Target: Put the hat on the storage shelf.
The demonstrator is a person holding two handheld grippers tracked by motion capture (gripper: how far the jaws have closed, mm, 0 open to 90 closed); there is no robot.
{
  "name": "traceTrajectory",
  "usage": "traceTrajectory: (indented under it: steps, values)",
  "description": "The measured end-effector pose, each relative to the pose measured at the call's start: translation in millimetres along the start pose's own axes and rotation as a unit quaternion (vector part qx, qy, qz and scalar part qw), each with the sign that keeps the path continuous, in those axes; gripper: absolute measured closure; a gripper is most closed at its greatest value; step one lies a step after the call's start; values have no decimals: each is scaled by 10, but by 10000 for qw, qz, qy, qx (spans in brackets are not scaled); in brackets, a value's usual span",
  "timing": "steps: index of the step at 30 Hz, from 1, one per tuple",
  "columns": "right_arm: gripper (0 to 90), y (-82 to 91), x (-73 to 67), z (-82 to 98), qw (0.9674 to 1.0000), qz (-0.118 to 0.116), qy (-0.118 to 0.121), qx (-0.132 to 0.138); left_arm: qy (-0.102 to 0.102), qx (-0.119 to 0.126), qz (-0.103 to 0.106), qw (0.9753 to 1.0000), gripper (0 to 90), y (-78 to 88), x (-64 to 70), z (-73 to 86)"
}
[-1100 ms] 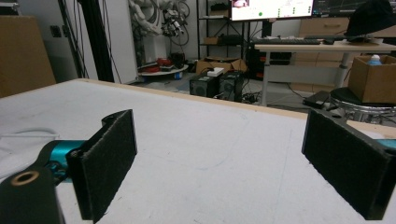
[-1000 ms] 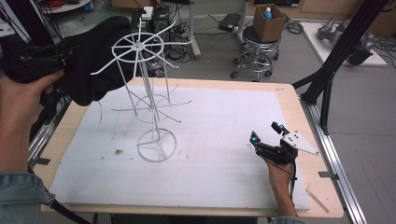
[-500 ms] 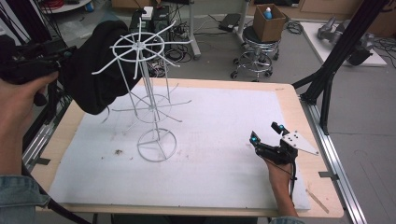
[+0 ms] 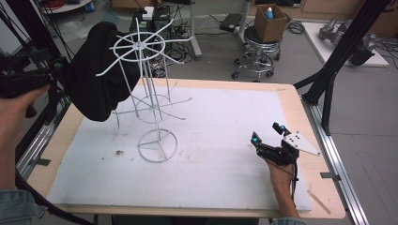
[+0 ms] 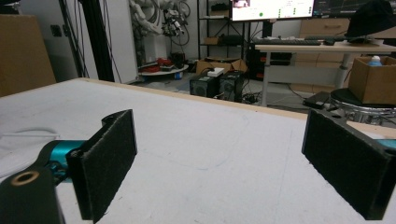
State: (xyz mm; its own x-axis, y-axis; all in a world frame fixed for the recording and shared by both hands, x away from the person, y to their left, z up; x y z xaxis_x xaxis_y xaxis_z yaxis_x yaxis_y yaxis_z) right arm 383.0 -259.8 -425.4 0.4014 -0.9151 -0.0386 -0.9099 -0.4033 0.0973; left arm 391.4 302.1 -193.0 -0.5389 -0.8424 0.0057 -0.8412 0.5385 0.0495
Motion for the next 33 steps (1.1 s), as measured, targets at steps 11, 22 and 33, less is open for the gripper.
traceTrajectory:
  steps: [11, 22, 33]
  values:
    - [95, -3, -9, 0, 10000, -9, -31, 2, 138, 322, -624, 9974, 347, 339, -208, 230]
    - [95, -9, 0, -3, 10000, 5, -20, 4, 206, 28, -983, 9949, 340, 292, -293, 843]
    - [94, 12, 26, 0, 10000, 36, 0, -9, 258, -423, -1184, 9917, 330, 53, -226, 1516]
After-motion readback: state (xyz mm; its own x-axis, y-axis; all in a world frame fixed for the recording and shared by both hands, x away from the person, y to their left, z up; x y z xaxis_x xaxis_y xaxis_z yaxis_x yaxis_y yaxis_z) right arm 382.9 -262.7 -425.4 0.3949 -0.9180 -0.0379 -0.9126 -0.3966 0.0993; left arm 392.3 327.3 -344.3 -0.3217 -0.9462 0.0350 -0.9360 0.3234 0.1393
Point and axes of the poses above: each handheld gripper's, and its own axes: y roughly backward along the jaws, z roughly out of its underside, x roughly to its right, the point moved 9 cm from there along -y, roughly forward along the jaws, and after that the axes turned 3 degrees about z, right-handed, at the moved point
